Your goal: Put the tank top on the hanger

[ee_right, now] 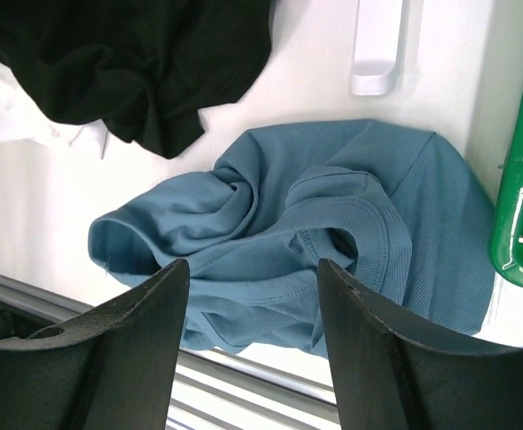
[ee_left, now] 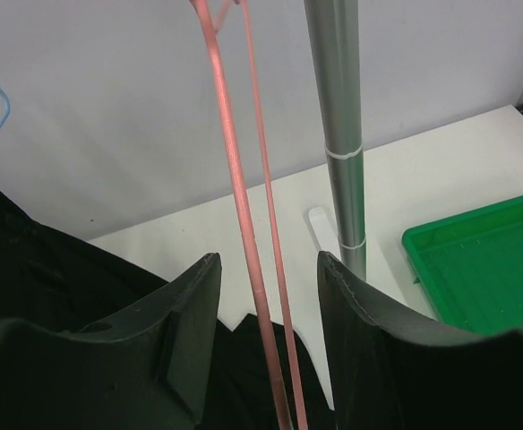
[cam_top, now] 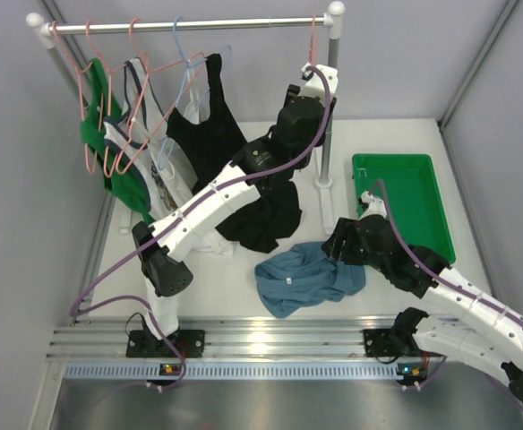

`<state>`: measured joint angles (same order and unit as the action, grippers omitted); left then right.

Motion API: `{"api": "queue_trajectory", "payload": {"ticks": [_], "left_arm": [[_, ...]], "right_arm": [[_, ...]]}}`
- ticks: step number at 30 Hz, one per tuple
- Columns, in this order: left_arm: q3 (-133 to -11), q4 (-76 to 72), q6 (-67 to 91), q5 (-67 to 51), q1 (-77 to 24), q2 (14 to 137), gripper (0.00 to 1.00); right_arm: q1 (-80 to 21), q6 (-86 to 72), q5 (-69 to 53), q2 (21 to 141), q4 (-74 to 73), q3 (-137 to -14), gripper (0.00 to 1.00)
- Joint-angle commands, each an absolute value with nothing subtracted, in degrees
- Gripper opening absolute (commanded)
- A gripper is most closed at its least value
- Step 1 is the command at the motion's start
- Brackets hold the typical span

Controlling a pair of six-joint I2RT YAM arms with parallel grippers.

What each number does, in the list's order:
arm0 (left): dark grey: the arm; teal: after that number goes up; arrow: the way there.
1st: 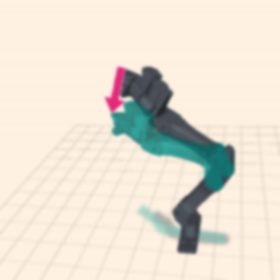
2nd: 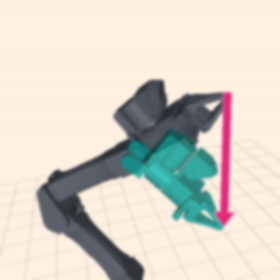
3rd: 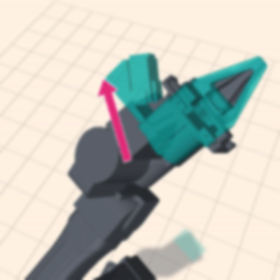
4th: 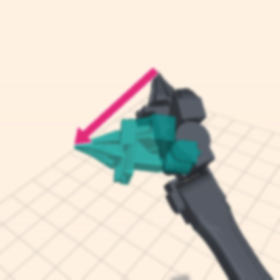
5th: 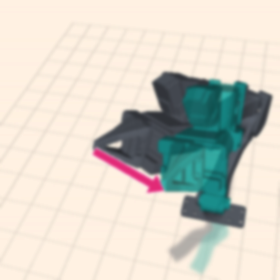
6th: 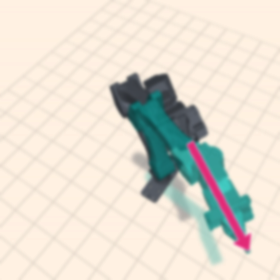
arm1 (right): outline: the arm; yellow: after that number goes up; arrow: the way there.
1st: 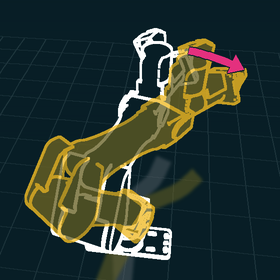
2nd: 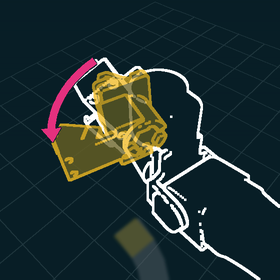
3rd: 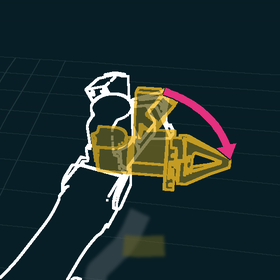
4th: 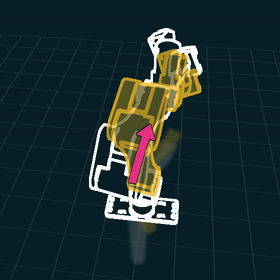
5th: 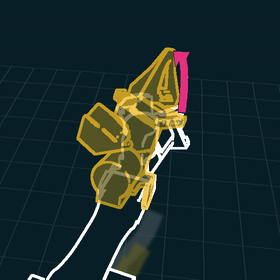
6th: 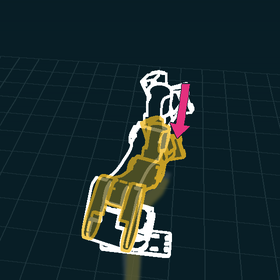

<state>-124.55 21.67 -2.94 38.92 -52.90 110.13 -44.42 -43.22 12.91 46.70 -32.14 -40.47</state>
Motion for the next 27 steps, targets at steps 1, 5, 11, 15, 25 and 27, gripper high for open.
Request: {"api": "queue_trajectory", "payload": {"ticks": [1,5,11,15,25,27], "left_arm": [[-123.93,21.71,-3.08,40.34,-52.65,106.26,0.52],[-123.49,21.80,-3.25,40.69,-52.38,106.00,0.46],[-123.22,21.62,-3.08,40.43,-51.86,105.65,0.33],[-123.13,21.53,-3.08,39.99,-51.24,105.56,0.19],[-120.24,17.33,-2.99,40.16,-50.45,103.10,0.00],[-119.62,16.09,-3.34,40.86,-50.36,102.66,0.00]], "right_arm": [[-43.95,-43.24,12.83,46.76,-29.53,-40.17,0.59],[-43.95,-43.24,12.83,46.32,-29.71,-39.99,0.59],[-43.95,-43.33,12.83,45.97,-29.88,-39.73,0.59],[-43.86,-43.42,12.83,45.88,-29.88,-39.73,0.59],[-43.86,-43.16,12.83,45.88,-29.97,-39.90,0.59],[-43.86,-43.16,12.74,45.88,-29.97,-39.90,0.59]]}}
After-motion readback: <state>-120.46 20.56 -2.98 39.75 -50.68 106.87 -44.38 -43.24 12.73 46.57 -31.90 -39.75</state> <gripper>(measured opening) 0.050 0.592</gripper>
